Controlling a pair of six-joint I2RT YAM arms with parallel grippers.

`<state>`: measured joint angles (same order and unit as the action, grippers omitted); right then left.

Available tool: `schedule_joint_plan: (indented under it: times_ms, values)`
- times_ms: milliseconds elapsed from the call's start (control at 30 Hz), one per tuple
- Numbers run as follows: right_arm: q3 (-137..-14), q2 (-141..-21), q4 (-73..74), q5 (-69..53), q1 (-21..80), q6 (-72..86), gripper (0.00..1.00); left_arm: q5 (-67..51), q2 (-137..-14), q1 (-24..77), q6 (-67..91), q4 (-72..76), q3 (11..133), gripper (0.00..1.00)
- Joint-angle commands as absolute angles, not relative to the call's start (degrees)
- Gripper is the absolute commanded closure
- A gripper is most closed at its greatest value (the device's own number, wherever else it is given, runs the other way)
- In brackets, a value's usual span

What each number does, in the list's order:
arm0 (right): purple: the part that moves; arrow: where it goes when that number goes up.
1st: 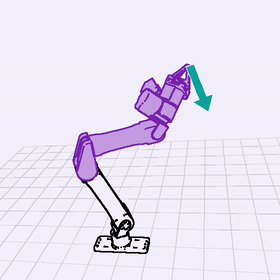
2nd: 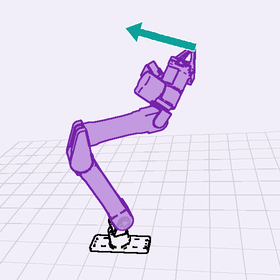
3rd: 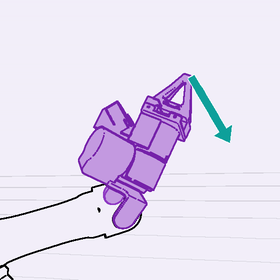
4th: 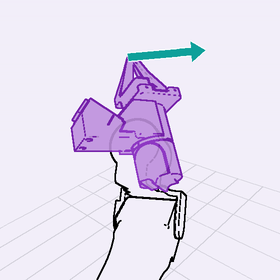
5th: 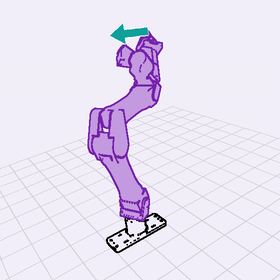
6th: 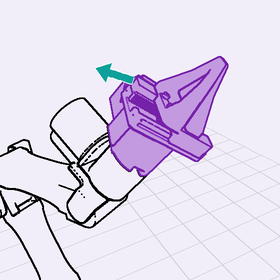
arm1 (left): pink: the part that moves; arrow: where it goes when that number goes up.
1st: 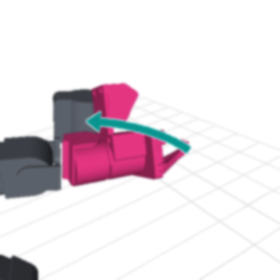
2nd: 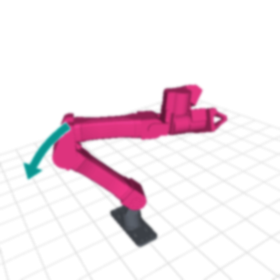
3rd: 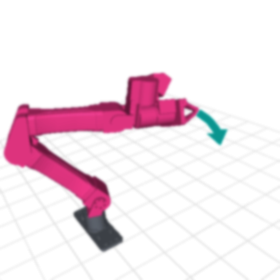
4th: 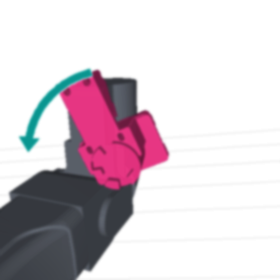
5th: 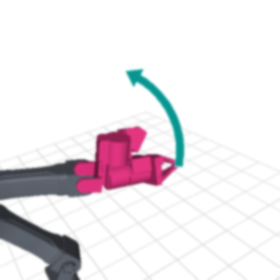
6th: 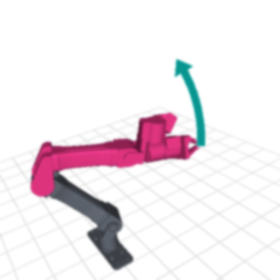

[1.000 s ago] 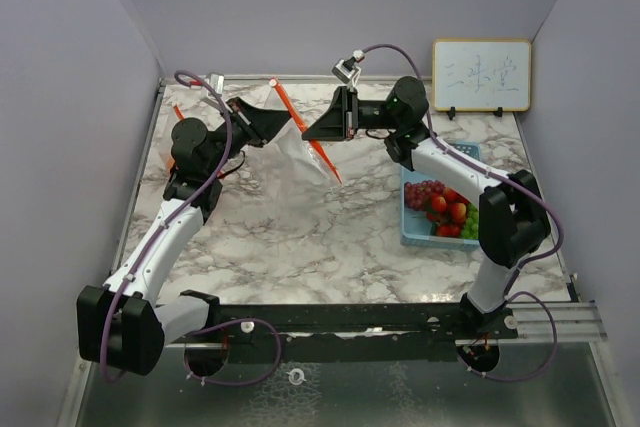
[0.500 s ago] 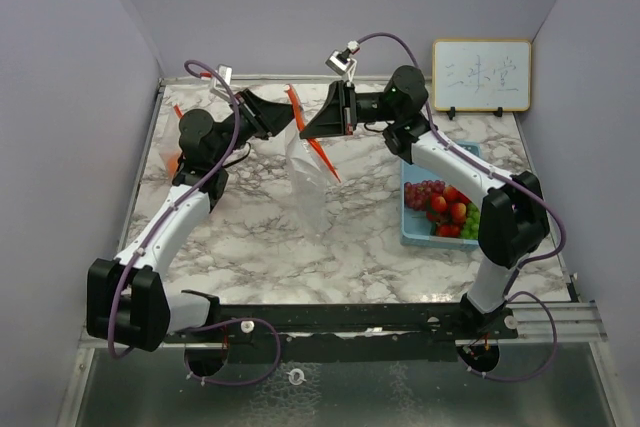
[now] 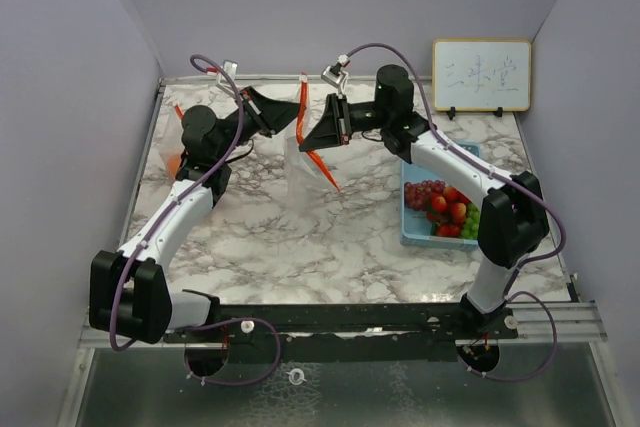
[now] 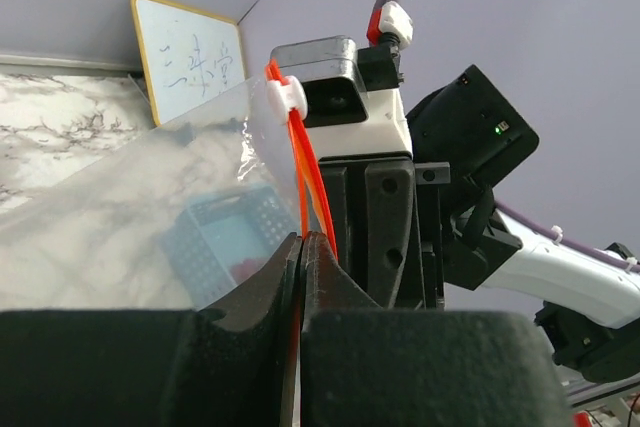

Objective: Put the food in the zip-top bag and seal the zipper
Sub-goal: Open the zipper of the food storage bag at the center of the board.

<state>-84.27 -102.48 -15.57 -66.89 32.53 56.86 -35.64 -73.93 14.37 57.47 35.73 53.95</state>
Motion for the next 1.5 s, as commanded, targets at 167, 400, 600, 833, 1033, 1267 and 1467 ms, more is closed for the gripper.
schedule_joint_plan:
  times_ms: [167, 400, 600, 833, 1033, 1267, 1467]
  values:
    - [-87.8, -100.4, 4.8, -56.6, 28.6, 41.0, 0.96, -33.5, -70.4, 14.7, 43.2, 15.2, 58.4, 1.00]
    - [-94.8, -100.3, 11.9, -49.9, 27.6, 32.5, 0.72, -27.6, -69.5, 14.7, 37.4, 4.0, 59.4, 1.00]
    - [-99.6, -102.9, 13.5, -48.8, 27.7, 31.4, 0.66, -26.9, -70.3, 14.8, 38.0, 3.9, 59.4, 1.00]
    - [-100.0, -104.5, 15.1, -44.0, 28.4, 32.3, 0.61, -27.7, -71.3, 14.9, 39.1, 5.2, 59.7, 1.00]
    - [-102.4, -104.7, 23.8, -37.9, 32.6, 26.2, 0.57, -26.5, -71.7, 14.9, 39.8, 5.5, 60.1, 1.00]
    - [-99.0, -103.4, 25.7, -36.0, 33.8, 25.8, 0.55, -26.8, -72.2, 15.0, 39.8, 5.6, 60.7, 1.00]
    - [-97.2, -103.3, 25.6, -35.2, 34.4, 25.9, 0.56, -27.2, -72.5, 15.1, 40.1, 6.2, 61.1, 1.00]
